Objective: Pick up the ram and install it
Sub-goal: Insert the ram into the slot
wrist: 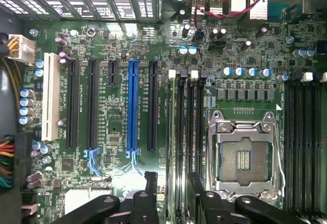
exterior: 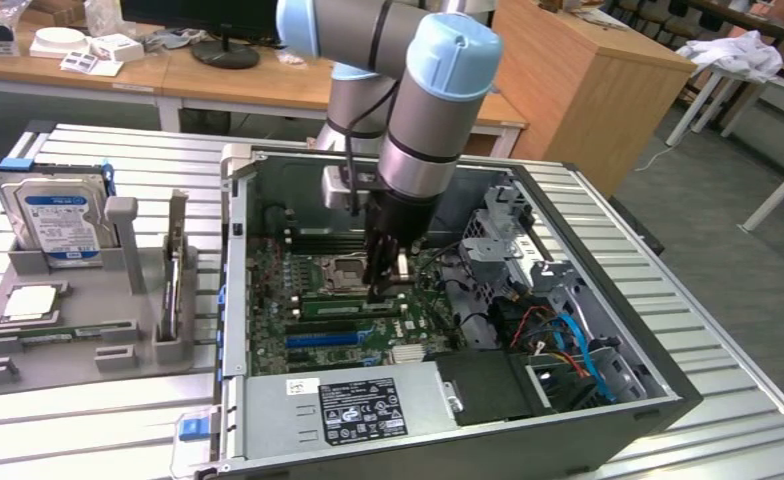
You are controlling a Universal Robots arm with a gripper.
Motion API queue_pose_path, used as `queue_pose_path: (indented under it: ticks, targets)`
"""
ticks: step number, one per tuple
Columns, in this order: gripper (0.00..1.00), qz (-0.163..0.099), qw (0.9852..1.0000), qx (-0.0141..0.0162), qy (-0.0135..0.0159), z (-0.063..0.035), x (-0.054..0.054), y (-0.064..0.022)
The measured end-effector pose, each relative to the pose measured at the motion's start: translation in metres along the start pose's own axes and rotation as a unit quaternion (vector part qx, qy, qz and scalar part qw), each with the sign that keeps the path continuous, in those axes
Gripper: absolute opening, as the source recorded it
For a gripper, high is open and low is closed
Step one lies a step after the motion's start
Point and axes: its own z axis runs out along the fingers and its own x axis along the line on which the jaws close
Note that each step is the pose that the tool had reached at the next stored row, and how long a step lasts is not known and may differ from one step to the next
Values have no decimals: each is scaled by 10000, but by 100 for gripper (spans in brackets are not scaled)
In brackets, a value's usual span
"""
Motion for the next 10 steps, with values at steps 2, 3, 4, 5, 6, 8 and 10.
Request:
queue_pose_path:
  ticks: [2,3,4,5,6,8,10]
  targets:
    - [37,0,10000,0,0,-23,-1,1]
    - [37,0,10000,0,0,-36,-1,1]
    - [37,0,10000,0,0,-48,-1,2]
    - [37,0,10000,0,0,-59,-1,2]
    - [37,0,10000,0,0,-72,-1,2]
    - [37,0,10000,0,0,-100,-2,3]
    - [37,0,10000,0,0,-137,-3,5]
